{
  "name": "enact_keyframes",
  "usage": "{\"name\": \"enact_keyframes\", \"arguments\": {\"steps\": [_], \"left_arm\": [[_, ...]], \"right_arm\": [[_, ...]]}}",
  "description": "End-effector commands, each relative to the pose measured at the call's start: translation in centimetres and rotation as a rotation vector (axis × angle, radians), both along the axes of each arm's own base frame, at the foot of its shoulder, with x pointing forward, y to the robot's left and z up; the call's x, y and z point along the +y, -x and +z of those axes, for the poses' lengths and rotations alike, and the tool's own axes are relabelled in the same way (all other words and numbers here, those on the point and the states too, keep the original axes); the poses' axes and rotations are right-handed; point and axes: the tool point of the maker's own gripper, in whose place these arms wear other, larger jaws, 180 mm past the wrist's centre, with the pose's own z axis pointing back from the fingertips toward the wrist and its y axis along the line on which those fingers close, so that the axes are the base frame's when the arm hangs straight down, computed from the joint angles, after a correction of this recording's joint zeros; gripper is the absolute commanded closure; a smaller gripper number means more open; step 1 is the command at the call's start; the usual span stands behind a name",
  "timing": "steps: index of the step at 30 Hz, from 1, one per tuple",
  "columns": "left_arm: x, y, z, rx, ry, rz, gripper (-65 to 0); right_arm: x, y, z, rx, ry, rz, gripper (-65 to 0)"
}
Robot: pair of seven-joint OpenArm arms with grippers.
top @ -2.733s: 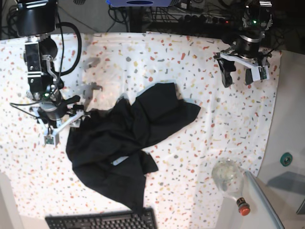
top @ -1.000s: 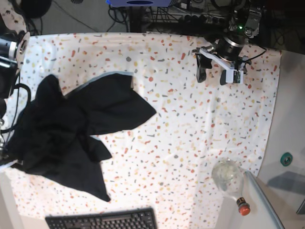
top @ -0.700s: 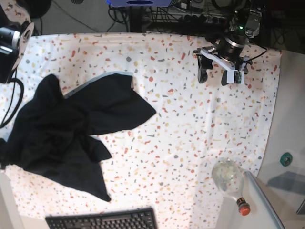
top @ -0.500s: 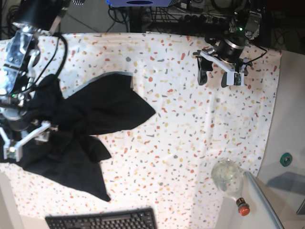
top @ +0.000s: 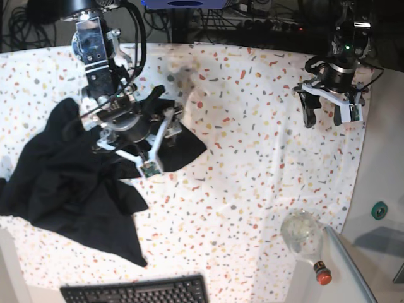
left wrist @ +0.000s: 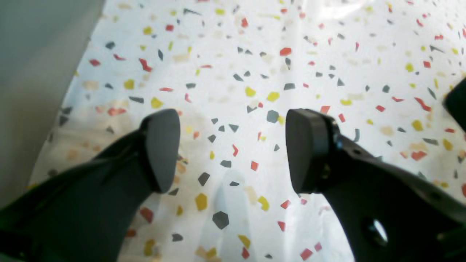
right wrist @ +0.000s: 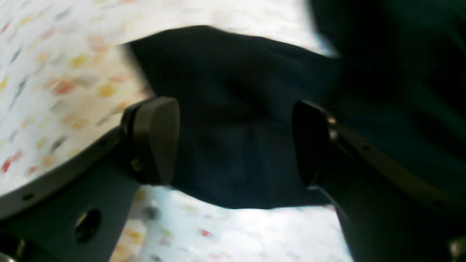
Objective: Layout the t-shirt on the table in an organized manner, then fold the t-shirt properly
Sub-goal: 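Grasp another part of the shirt with the right gripper and pull it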
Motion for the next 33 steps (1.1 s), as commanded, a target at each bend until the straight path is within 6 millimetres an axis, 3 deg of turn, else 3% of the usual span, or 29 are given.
{"name": "enact_keyframes", "arguments": {"steps": [1,8,10,13,16,19,21,23,26,33], "left_arm": [[0.9,-0.4,1.3,-0.04,-0.02,0.013,-43.3],[2.1,0.9,1.4,-0.025,-0.039,0.039,-43.3],[1.9,1.0,1.3,-0.021,-0.036,0.034,-43.3],[1.8,1.0,1.2,-0.021,-0.034,0.03,-43.3],[1.7,0.7,1.4,-0.029,-0.032,0.031,-43.3],[1.7,0.6,1.5,-0.032,-0.032,0.031,-43.3],[1.8,0.5,1.5,-0.033,-0.034,0.032,-43.3],[1.8,0.4,1.6,-0.036,-0.035,0.031,-43.3],[1.9,-0.5,2.0,-0.057,-0.034,0.032,-43.3],[1.9,-1.9,2.8,-0.091,-0.033,0.032,-43.3]], "right_arm": [[1.1,-1.8,1.2,-0.06,-0.016,0.001,-44.6],[0.4,-7.1,-1.7,-0.084,0.028,-0.17,-44.6],[0.1,-7.0,-3.9,-0.036,0.058,-0.169,-42.6],[1.0,-5.8,-6.3,0.025,0.062,-0.143,-33.9],[2.4,-3.6,-7.8,0.086,0.038,-0.068,-32.3],[3.8,-1.3,-8.0,0.123,-0.044,-0.044,-30.0],[4.3,0.9,-8.1,0.151,-0.065,-0.016,-21.2],[3.5,3.1,-8.3,0.189,-0.054,0.034,-14.4],[1.7,5.5,-7.6,0.196,-0.027,0.081,-13.5],[-4.3,6.7,-2.6,0.114,0.089,0.078,-13.5]]}}
